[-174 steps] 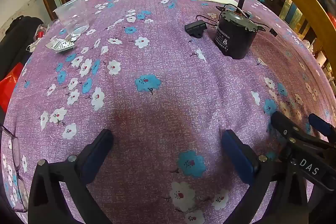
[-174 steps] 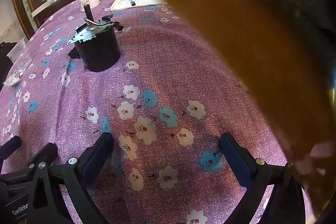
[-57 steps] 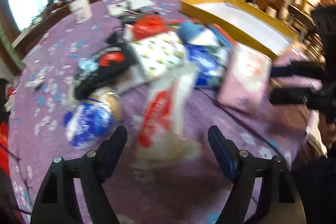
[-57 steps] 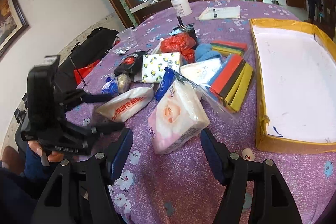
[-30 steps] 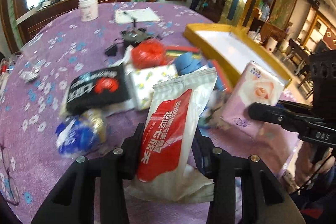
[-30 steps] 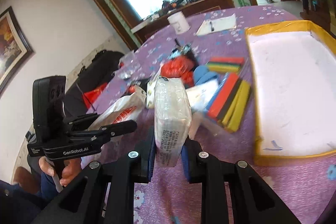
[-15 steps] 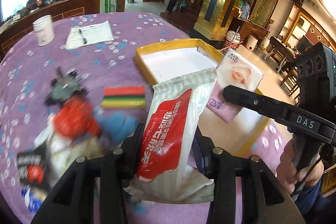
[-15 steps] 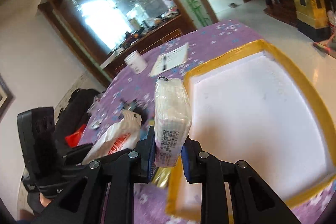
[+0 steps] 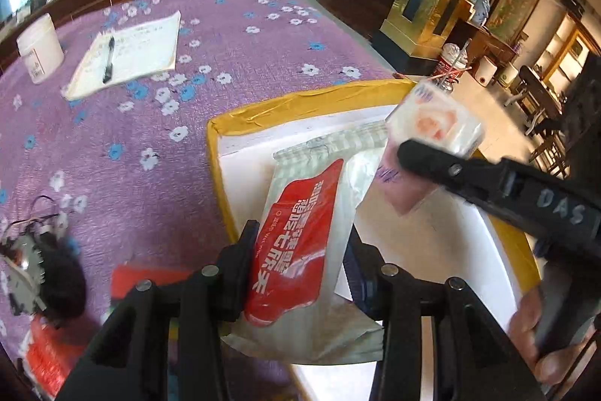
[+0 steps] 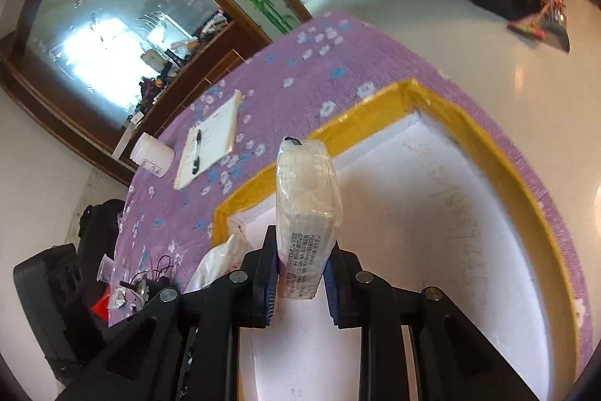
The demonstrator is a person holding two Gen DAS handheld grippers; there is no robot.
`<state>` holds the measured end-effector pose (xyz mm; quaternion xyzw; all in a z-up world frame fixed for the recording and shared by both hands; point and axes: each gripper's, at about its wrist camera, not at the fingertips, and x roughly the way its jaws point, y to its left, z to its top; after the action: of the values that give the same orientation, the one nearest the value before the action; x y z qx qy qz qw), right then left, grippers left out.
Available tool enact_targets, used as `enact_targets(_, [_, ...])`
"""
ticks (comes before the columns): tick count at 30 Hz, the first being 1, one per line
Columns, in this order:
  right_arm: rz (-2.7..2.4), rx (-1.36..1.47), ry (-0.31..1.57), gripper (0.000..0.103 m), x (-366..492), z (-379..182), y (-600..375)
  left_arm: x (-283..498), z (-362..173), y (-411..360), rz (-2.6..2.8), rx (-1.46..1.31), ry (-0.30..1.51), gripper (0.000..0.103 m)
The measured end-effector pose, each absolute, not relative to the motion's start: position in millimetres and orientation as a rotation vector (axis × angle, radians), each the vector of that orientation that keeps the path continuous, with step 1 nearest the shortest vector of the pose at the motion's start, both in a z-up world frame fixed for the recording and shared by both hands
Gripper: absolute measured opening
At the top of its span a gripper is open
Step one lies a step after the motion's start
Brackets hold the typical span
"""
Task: Organize soft objects
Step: 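Carry both packs into the yellow-rimmed tray and open both grippers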
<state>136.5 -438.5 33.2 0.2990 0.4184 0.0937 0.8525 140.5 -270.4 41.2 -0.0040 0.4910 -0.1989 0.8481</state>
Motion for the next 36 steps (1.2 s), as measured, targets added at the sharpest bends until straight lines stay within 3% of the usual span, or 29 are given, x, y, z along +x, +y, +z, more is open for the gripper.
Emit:
enact_targets(14, [0.163,0.629,0.899,0.025,141,18,-444,135,28,-294,-0.434,0.094,0.995,0.046])
enact_targets(15, [0.156,0.629,0.897,0.027,140,19,-445,134,28,-295,-0.439,0.099,0.995,0.048])
enact_targets(18, [0.121,0.626,0.892,0.052,139,21,-448,130,28,-298,-0.46,0.097,0.988,0.063])
enact_targets(19, [0.114,0.626,0.886,0.056,138,22,-449,129,29,-299,-0.463,0.099,0.98,0.068])
enact_targets(36, [-0.008,0.396,0.581,0.056,87,91,-442,110,52,-289,-0.437,0.078,0.881,0.069])
